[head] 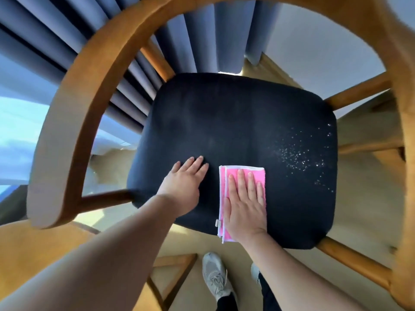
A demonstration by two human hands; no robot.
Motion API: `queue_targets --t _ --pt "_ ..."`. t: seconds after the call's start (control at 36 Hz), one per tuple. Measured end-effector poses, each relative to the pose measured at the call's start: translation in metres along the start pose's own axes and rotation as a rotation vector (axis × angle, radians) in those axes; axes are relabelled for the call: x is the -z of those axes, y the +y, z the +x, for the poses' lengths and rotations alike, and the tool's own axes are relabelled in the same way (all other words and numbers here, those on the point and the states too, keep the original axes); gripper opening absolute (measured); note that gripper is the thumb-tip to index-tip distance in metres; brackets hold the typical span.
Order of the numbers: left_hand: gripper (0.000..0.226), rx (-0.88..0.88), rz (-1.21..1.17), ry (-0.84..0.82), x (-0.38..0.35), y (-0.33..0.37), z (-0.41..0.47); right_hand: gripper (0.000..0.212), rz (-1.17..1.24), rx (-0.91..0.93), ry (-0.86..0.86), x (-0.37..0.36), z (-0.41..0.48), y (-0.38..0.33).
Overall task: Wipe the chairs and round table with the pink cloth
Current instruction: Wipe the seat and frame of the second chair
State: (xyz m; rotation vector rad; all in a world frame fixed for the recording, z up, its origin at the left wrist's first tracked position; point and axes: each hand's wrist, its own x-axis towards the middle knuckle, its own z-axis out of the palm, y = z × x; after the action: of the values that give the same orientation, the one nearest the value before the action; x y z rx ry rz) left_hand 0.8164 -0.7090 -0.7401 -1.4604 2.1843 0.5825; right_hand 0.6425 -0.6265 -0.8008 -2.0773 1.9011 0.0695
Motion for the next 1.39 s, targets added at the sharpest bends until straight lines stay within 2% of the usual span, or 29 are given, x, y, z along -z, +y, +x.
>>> queue_targets --t 0.11,0.33,0.64,0.75,0.89,0.97,1.22,1.39 --pt "0.087 0.072 -0.130 -0.047 -0.019 0.010 0.002 0.060 -0.037 0.030 -0.010 0.001 0.005 0.009" --pt "0.092 0.058 -0.118 -0.114 -0.020 0.007 0.009 0.066 -0.098 -0.039 -0.084 0.036 0.091 0.050" --pt "0.092 0.040 -0.117 -0.153 -0.021 0.004 0.014 0.061 -0.163 -0.075 0.017 0.082 0.243 0.083" --pt "0.093 0.032 -0.122 -0.165 -0.023 0.003 0.015 0.056 -0.104 -0.095 0.073 0.093 0.264 0.086" --pt "0.094 0.020 -0.169 -0.177 -0.025 0.001 0.014 0.055 -0.089 -0.065 0.105 0.091 0.249 0.089" --pt "0.093 0.015 -0.160 -0.191 -0.024 0.002 0.013 0.059 -0.079 -0.124 0.050 0.081 0.222 0.096" --pt "0.093 0.037 -0.159 -0.193 -0.021 0.003 0.014 0.065 -0.096 -0.262 -0.001 0.044 0.089 0.089" --pt "0.093 0.044 -0.211 -0.184 -0.020 0.001 0.013 0.060 -0.073 -0.286 -0.018 0.017 -0.012 0.071"
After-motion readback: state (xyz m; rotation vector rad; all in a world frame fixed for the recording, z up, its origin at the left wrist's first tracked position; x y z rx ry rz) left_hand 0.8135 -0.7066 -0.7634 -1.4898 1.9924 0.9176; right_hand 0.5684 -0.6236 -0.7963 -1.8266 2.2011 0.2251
